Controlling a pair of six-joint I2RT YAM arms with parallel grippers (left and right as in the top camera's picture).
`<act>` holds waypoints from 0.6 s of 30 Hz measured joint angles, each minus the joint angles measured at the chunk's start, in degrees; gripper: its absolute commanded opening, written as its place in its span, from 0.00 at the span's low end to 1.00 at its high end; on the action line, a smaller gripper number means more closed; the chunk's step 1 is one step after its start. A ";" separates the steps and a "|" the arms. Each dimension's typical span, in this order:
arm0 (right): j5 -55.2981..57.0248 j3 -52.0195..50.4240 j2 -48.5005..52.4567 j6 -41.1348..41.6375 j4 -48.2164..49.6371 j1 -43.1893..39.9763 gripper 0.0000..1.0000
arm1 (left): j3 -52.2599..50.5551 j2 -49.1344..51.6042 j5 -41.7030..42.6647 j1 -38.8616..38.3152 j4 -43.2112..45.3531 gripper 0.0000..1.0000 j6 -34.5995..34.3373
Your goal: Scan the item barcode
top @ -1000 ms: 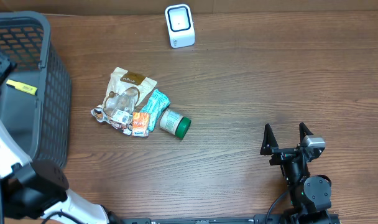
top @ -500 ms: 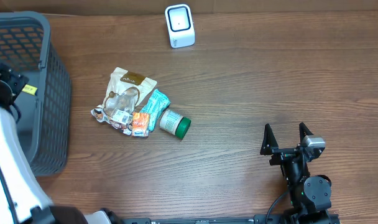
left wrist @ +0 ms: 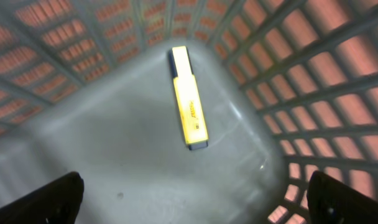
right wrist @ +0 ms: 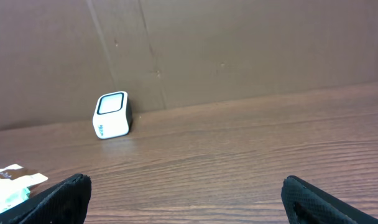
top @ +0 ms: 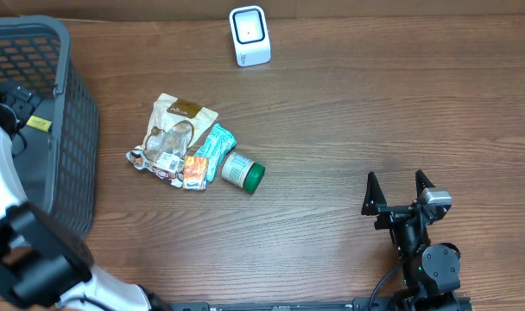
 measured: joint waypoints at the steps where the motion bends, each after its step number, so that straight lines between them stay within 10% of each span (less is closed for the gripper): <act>1: -0.02 0.00 0.00 0.04 0.00 0.00 1.00 | 2.62 2.25 -0.02 -0.11 -2.21 0.99 0.09; 10: -0.02 0.00 0.00 0.04 -0.02 0.00 1.00 | 26.95 18.80 -0.66 -0.85 -15.65 0.95 0.63; 18: -0.02 0.00 0.07 0.04 -0.02 0.00 1.00 | 27.80 25.94 -1.11 -0.85 -19.96 0.78 0.87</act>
